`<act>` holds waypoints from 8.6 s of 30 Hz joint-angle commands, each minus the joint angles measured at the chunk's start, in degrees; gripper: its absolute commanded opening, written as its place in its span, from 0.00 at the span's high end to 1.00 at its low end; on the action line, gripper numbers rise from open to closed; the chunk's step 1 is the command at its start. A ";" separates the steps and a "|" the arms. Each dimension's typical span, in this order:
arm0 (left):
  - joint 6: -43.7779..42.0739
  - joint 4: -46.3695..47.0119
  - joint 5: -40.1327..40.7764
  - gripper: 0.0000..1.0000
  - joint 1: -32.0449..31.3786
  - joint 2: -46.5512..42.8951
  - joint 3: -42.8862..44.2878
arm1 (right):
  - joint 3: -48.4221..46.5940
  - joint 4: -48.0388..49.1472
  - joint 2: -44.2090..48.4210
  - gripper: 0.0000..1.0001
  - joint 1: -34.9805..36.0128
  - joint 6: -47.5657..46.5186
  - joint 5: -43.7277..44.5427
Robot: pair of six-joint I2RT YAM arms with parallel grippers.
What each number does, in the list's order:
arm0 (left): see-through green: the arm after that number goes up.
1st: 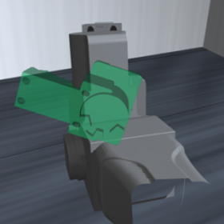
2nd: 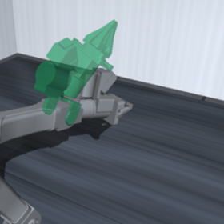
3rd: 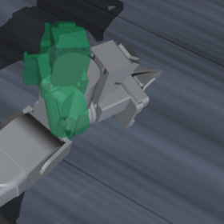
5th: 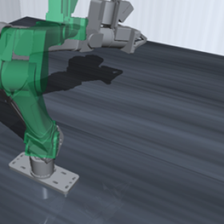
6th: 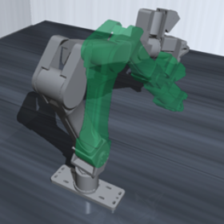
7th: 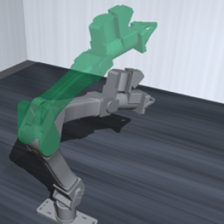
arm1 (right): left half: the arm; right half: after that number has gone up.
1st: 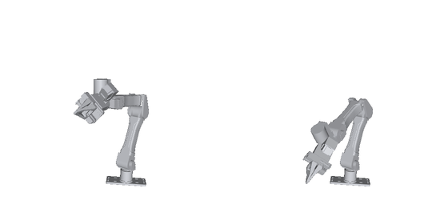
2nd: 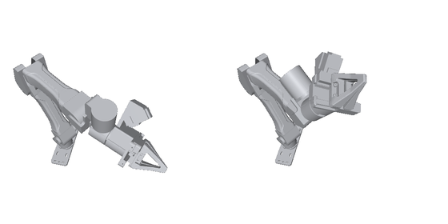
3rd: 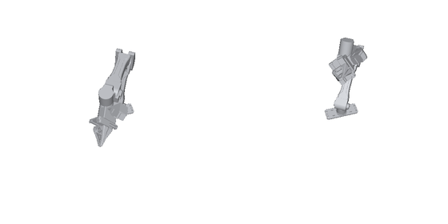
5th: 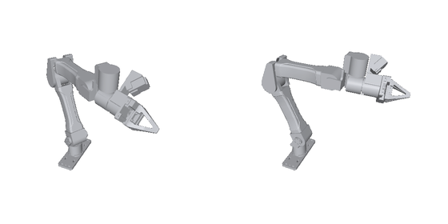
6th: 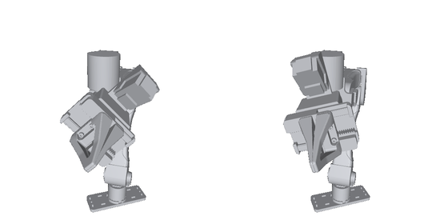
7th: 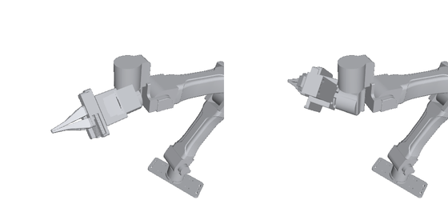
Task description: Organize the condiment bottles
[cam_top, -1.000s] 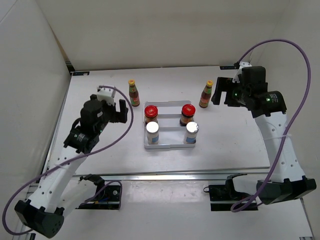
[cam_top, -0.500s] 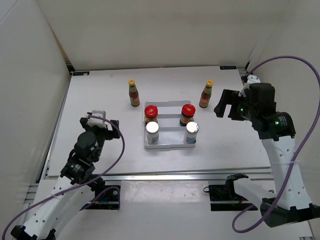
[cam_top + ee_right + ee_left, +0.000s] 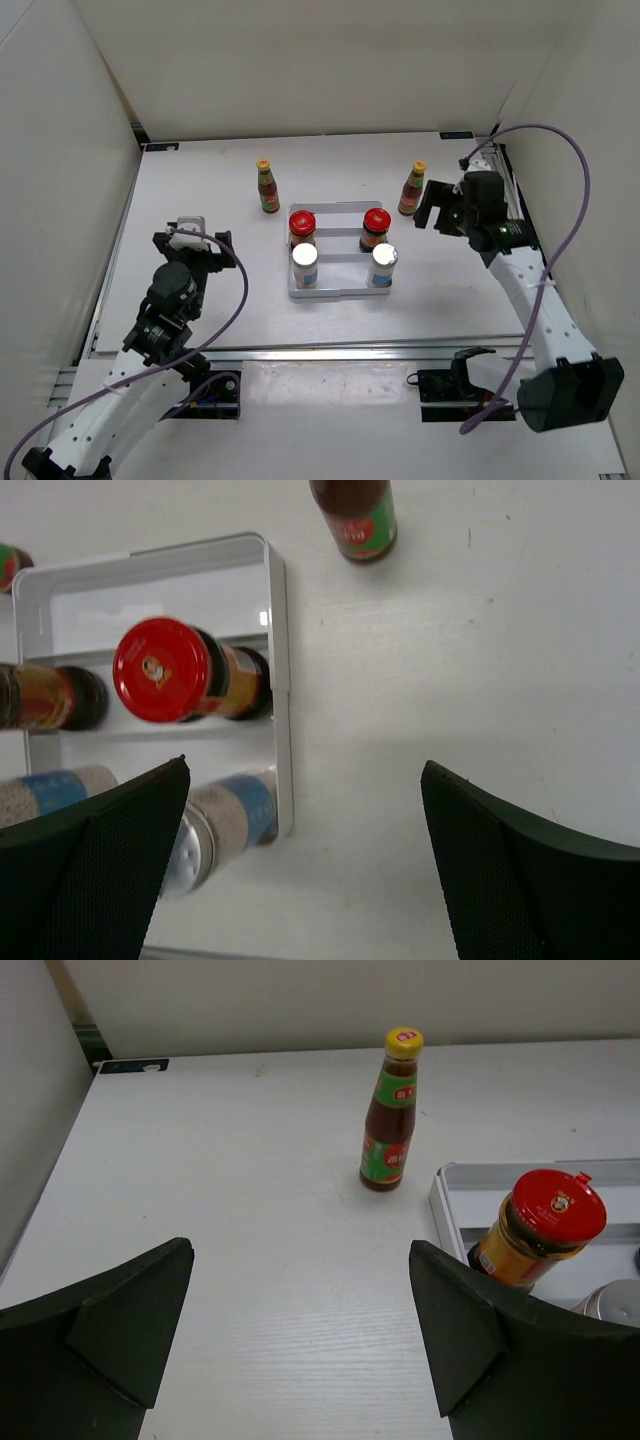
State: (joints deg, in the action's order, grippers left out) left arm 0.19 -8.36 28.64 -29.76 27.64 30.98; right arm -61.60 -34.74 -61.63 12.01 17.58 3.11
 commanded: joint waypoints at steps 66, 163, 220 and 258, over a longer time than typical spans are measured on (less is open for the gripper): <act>-0.45 2.47 4.40 0.00 -0.04 6.90 0.66 | -44.91 9.26 -53.86 0.89 -3.05 -5.02 4.97; -0.45 2.47 3.88 0.00 -0.04 7.96 0.13 | -35.34 1.87 -44.90 0.49 -1.90 -2.12 4.53; -0.45 2.47 3.88 0.00 -0.04 6.90 0.13 | -44.74 -2.26 -41.82 1.00 9.43 -3.25 -5.49; 3.42 -3.69 -12.51 0.00 4.08 45.20 35.71 | -32.62 7.23 -26.28 0.00 11.54 -4.48 5.07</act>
State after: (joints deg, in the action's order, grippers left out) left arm 2.17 -11.68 25.28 -28.08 68.07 61.54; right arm -95.57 -31.64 -92.38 23.57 14.33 8.21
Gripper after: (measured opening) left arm 0.995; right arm 0.998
